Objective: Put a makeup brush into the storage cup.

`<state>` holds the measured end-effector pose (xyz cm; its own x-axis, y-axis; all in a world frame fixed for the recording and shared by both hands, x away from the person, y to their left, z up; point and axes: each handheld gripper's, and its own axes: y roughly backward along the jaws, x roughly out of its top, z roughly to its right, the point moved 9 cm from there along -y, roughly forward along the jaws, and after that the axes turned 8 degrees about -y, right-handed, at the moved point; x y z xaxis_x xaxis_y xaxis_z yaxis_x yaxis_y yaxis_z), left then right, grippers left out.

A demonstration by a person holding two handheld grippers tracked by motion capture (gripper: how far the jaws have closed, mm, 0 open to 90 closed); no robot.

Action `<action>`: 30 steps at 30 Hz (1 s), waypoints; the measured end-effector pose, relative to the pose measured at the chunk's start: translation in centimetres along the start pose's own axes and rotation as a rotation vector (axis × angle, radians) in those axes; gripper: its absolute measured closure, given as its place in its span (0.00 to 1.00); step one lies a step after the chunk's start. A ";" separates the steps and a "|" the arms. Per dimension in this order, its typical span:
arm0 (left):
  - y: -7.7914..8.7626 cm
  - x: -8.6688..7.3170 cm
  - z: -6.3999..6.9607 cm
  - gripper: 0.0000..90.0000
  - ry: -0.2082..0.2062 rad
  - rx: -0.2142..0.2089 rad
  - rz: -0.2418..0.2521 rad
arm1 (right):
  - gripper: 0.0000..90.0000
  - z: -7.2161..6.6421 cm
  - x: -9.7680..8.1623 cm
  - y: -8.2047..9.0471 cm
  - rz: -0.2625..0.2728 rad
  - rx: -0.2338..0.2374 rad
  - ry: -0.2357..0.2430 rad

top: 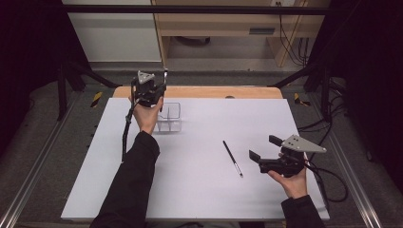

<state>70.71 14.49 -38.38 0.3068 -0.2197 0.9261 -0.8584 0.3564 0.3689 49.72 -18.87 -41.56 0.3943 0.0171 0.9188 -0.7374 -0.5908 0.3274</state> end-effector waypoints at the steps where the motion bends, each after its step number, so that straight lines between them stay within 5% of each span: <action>1: 0.0 0.0 0.0 0.93 0.000 0.000 0.000 | 0.06 0.0 0.0 0.0 0.000 0.000 0.000; 30: 0.2 -4.5 0.2 0.93 -0.017 -0.001 -0.017 | 0.07 -0.2 -0.1 -0.3 -0.004 0.008 -0.003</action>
<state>69.07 15.40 -42.45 0.3142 -0.2411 0.9182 -0.8527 0.3535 0.3846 49.75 -18.51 -41.74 0.3988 0.0167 0.9169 -0.7317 -0.5969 0.3291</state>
